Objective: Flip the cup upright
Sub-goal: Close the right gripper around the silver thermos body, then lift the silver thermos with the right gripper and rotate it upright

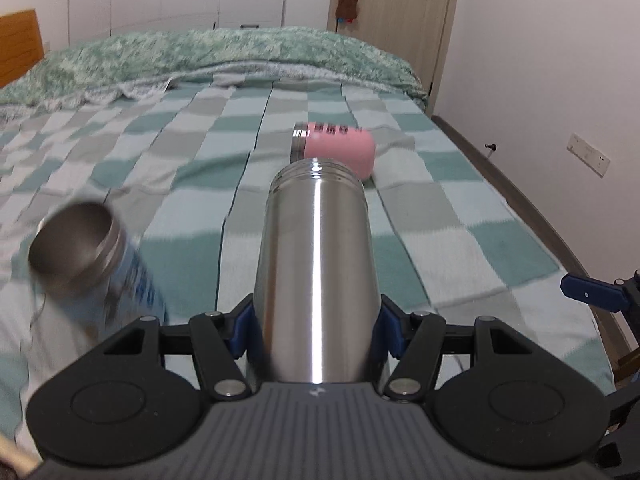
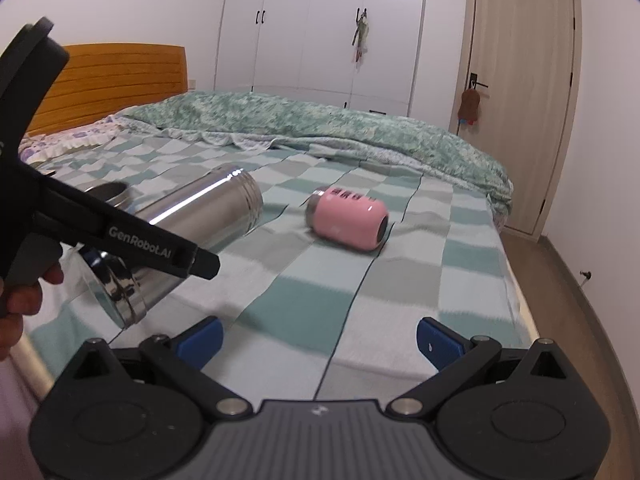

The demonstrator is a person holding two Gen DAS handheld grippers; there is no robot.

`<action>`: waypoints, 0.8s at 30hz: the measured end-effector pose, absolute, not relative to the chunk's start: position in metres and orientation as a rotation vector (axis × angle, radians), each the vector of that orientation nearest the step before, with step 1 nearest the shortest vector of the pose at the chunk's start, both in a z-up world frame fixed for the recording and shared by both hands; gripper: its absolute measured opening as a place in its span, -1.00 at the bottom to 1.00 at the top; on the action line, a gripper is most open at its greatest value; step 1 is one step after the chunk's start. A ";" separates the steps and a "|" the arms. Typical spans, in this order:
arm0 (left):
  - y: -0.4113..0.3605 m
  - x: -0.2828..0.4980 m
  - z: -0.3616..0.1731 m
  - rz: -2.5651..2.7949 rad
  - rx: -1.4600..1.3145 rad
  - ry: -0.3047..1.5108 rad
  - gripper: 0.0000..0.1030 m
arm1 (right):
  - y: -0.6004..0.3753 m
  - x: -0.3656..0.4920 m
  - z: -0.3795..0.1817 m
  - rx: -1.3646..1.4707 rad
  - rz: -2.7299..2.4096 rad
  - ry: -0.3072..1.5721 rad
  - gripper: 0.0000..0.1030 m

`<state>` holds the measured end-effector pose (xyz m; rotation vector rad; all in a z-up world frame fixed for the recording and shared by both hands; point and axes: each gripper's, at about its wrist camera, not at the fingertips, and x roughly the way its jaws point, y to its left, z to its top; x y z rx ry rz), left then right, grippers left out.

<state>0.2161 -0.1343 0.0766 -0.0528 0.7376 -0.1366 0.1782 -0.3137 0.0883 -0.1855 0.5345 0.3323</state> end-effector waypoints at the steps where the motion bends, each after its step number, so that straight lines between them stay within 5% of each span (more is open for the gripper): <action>1: -0.133 0.211 0.073 -0.135 -0.063 0.748 0.21 | -0.313 0.172 0.086 -0.184 0.333 0.541 1.00; 15: -0.136 0.192 0.015 -0.108 -0.074 0.838 0.23 | -0.314 0.136 0.048 -0.194 0.316 0.636 1.00; 17: -0.134 0.193 0.018 -0.122 -0.080 0.844 0.45 | -0.314 0.134 0.047 -0.190 0.316 0.637 1.00; 19: -0.130 0.189 0.024 -0.145 -0.092 0.825 1.00 | -0.313 0.132 0.047 -0.189 0.316 0.635 1.00; 24: -0.117 0.169 0.045 -0.217 -0.102 0.729 1.00 | -0.310 0.127 0.053 -0.192 0.323 0.624 1.00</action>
